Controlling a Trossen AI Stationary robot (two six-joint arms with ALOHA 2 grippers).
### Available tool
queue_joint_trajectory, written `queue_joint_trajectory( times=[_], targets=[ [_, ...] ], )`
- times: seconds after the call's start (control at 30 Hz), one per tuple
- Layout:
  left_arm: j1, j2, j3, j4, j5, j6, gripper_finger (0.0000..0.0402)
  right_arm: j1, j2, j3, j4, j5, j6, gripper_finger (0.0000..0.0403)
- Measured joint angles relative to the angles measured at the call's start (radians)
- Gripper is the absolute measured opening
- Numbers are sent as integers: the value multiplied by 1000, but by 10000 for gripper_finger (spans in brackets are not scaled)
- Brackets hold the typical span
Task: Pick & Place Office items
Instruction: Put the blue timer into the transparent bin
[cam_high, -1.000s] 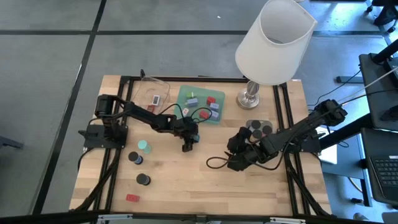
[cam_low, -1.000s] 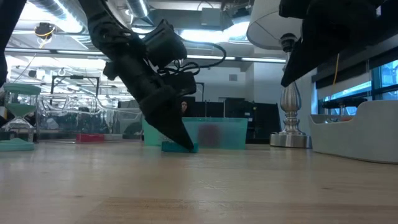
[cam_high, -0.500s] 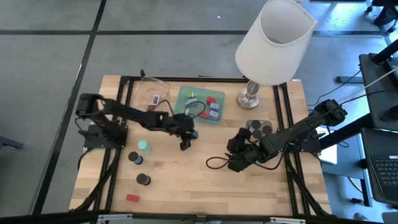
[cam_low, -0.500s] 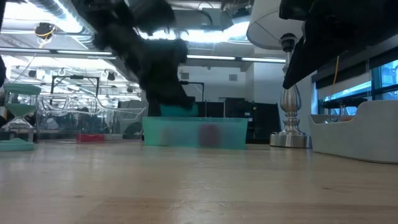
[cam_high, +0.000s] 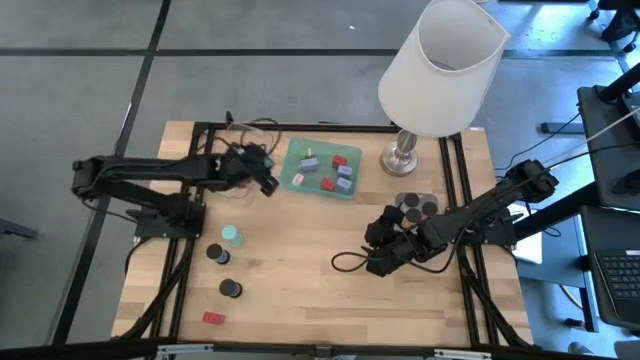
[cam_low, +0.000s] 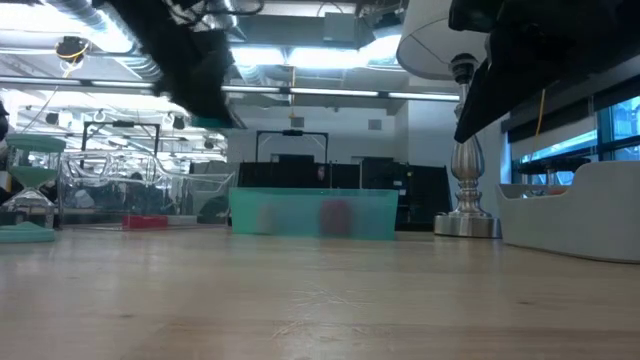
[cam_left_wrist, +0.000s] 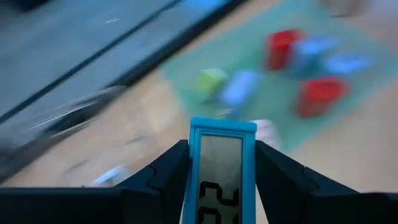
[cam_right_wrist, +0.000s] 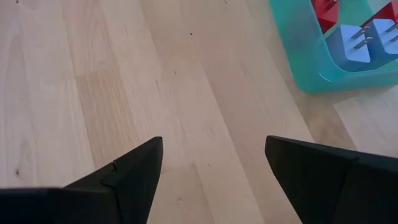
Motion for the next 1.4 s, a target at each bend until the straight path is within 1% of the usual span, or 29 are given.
queue_joint_trajectory(
  times=[0.1, 0.17, 0.27, 0.57, 0.73, 0.87, 1.0, 1.4],
  targets=[
    [45, -27, -2, -104, -73, -94, 157, 0, 0, 0, 3, 0, 1, 286],
    [68, -33, -20, -120, -107, -150, 157, 0, 0, 0, 7, 0, 2, 286],
    [100, -32, -65, -111, -122, -194, 157, 0, 0, 0, 13, 0, 2, 286],
    [184, -32, -200, -91, -122, -285, 157, 0, 0, 0, 15, 0, -3, 287],
    [190, -32, -274, -34, -116, -316, 160, 0, 0, 0, 15, 0, -5, 286],
    [190, -32, -332, 19, -73, -337, 159, 0, 0, 0, 16, 0, -5, 287],
    [190, -32, -378, 59, -63, -356, 159, 0, 0, 0, 17, 0, -5, 287],
    [189, -32, -388, 93, -51, -332, 170, 0, 0, 0, 22, 24, -9, 287]
  ],
)
